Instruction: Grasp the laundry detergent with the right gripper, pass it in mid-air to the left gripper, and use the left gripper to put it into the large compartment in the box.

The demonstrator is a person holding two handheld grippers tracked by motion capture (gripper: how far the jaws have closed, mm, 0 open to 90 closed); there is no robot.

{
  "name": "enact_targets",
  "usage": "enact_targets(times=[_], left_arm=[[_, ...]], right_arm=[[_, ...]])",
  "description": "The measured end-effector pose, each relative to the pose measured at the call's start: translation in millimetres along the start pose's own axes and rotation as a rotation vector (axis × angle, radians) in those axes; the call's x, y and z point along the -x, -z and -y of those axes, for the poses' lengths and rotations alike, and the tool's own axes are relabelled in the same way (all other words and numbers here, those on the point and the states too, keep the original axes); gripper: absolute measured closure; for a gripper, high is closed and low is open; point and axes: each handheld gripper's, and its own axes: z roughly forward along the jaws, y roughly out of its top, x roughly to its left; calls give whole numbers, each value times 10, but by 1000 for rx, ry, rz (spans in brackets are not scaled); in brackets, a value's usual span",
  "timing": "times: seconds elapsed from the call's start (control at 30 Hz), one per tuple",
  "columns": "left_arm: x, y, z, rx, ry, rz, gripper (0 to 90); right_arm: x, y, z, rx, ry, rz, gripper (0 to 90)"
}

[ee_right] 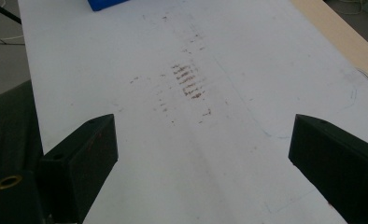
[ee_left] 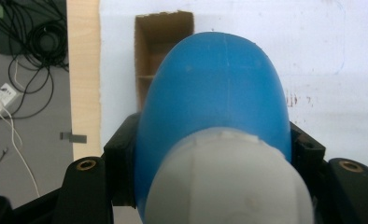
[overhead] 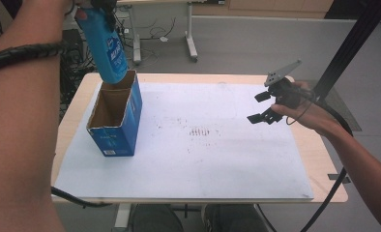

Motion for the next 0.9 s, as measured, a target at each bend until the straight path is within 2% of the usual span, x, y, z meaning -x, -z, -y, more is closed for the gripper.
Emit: enact_targets(times=[0.13,0.37,0.5,0.67,0.9], left_arm=[[-54,11,-15,2,41,-13,371],[-125,24,-22,12,87,-21,371],[-173,16,-7,17,102,-36,371],[-251,-11,24,26,125,-28,371],[-282,-60,35,22,130,-34,371]], right_arm=[[2,48,26,-2,-3,9,81],[0,105,71,-3,-13,17,81],[-9,134,88,-7,-11,20,81],[-11,172,111,-7,-15,23,83],[-9,200,114,-2,-18,29,83]])
